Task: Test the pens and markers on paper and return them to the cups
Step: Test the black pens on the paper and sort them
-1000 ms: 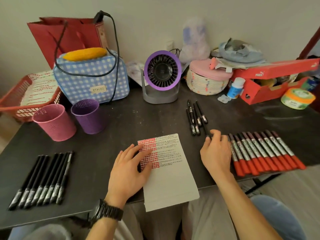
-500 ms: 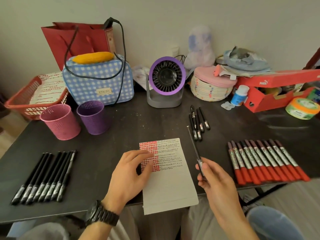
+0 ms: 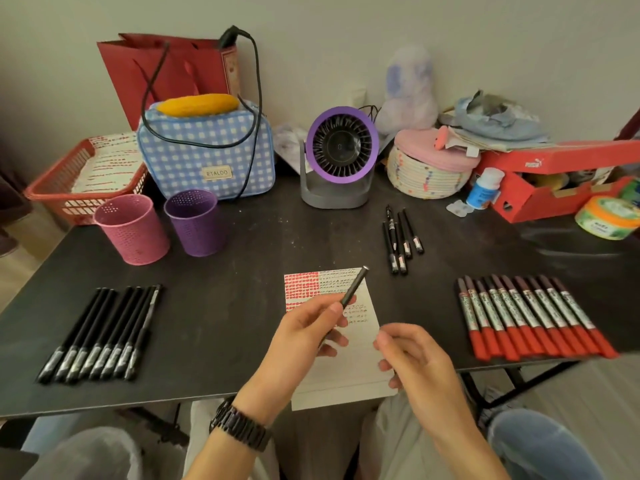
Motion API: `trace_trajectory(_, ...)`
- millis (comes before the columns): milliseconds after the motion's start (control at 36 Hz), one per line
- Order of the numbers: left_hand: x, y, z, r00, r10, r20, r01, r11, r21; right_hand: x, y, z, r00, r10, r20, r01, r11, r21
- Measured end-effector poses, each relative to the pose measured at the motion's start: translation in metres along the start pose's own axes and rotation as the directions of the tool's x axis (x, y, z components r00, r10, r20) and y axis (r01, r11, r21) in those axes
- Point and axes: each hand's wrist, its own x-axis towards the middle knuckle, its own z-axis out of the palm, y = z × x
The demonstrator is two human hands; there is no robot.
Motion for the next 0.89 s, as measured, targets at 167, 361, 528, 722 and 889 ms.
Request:
trace_trajectory(167, -0.010, 0.003, -0.007, 0.974, 0.048, 0.220, -0.114, 0.947, 0.301, 0.001, -0.007, 0.001, 0.991, -0.123, 0.048, 0.119, 0.990, 0.074)
trace_trajectory(361, -0.025, -0.005, -0.022, 0.983, 0.070, 0.167, -0.149, 0.838, 0.524, 0.003, -0.003, 0.001, 0.983, -0.118, -0.137, 0.148, 0.962, 0.231)
trace_trajectory(528, -0.034, -0.005, -0.015, 0.964, 0.166, 0.205, -0.259, 0.752, 0.606, -0.013, 0.001, 0.022, 0.989, -0.063, 0.134, 0.033, 0.975, 0.219)
trace_trajectory(722, -0.031, 0.003, -0.013, 0.938, 0.281, 0.202, -0.313, 0.442, 0.841, -0.008, -0.005, 0.029, 0.998, -0.009, 0.061, -0.010, 0.955, 0.296)
trace_trajectory(889, -0.029, 0.005, -0.039, 0.850, 0.520, 0.085, -0.281, 0.311, 0.908, 0.035, -0.007, -0.001, 0.950, 0.187, -0.251, -0.028, 0.849, 0.527)
